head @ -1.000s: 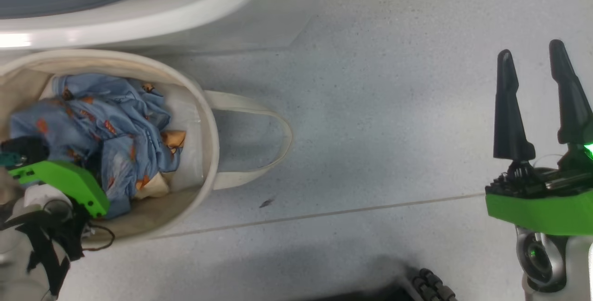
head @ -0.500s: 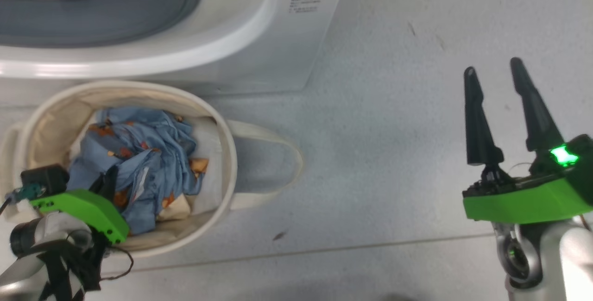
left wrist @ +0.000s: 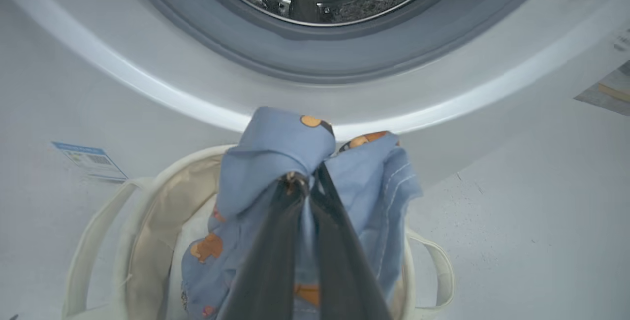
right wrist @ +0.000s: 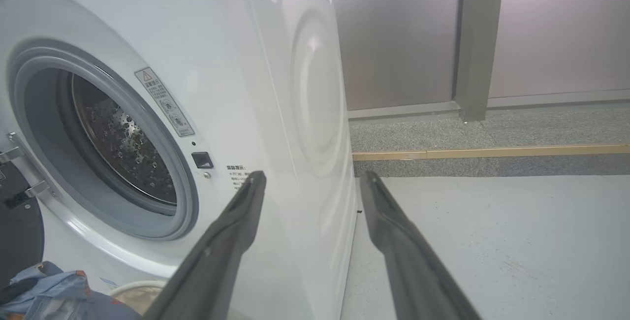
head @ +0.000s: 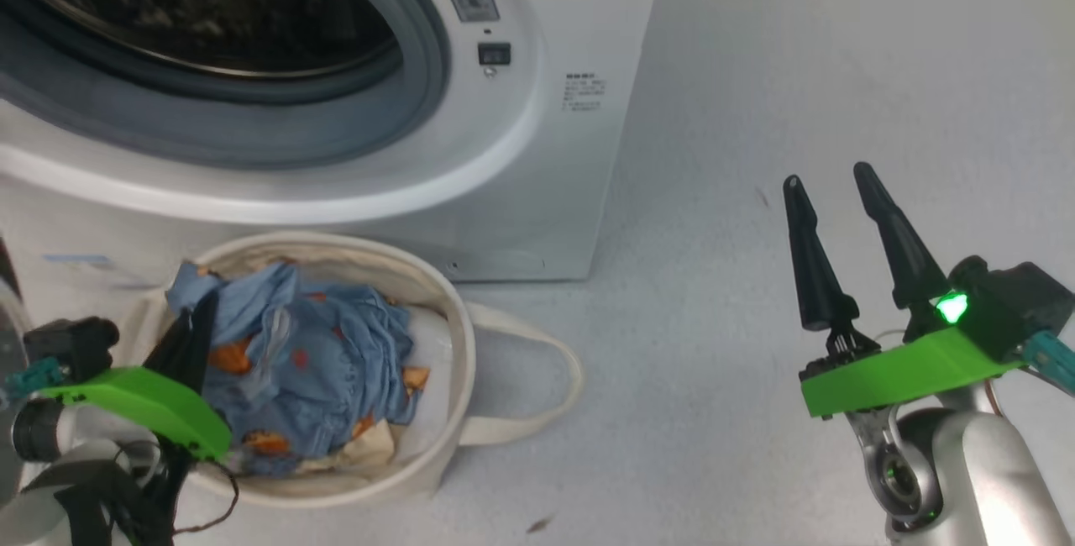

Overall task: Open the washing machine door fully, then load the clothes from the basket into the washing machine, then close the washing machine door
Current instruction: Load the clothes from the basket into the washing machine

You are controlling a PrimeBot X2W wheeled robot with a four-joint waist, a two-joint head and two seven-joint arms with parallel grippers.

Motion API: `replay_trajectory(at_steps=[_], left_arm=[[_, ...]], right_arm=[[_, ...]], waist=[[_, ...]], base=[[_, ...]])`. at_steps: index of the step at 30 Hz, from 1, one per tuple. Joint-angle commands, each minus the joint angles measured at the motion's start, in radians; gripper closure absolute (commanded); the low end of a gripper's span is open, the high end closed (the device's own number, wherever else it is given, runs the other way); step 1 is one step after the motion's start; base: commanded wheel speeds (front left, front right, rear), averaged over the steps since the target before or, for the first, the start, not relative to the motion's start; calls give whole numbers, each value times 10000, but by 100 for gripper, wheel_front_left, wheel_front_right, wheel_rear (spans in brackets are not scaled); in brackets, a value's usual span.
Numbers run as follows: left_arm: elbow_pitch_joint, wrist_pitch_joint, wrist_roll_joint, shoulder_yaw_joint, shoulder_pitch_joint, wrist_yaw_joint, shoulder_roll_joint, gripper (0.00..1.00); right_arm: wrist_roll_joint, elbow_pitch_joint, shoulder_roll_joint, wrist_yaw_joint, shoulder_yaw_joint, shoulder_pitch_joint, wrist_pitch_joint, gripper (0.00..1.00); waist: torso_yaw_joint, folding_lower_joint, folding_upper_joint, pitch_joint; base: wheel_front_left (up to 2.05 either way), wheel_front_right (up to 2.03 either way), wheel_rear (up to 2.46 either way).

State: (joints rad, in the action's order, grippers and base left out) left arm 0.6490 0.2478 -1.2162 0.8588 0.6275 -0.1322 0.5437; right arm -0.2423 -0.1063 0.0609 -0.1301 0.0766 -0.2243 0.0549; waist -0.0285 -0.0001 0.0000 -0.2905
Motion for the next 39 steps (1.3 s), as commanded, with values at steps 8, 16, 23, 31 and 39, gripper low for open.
replay_trajectory(at_steps=[8, 16, 23, 31, 39], left_arm=[[-2188, 137, 2239, -2605, -899, 135, 800, 100], [-4355, 135, 3398, -3286, -1385, 965, 1226, 100], [-4721, -49, 3461, -3366, -1454, 1419, 1404, 100], [-3642, -89, 3473, -3280, -1122, 1272, 1270, 100], [-2119, -172, 3540, -3283, 438, 714, 1000, 100]], right_arm=[[-578, 273, 245, -6, 345, 256, 310, 0], [-904, 512, 340, -6, 434, 402, 449, 0], [-984, 593, 356, -6, 488, 393, 537, 0], [-955, 608, 306, -6, 514, 314, 613, 0], [-808, 395, 160, -6, 518, 104, 733, 0]], waist=[[280, 1, 0, 1541], [153, 1, 0, 1999], [-31, 1, 0, 2001], [-403, 1, 0, 1750], [-837, 1, 0, 1100]], base=[[0, 0, 0], [0, 0, 0], [0, 0, 0], [0, 0, 0], [0, 0, 0]])
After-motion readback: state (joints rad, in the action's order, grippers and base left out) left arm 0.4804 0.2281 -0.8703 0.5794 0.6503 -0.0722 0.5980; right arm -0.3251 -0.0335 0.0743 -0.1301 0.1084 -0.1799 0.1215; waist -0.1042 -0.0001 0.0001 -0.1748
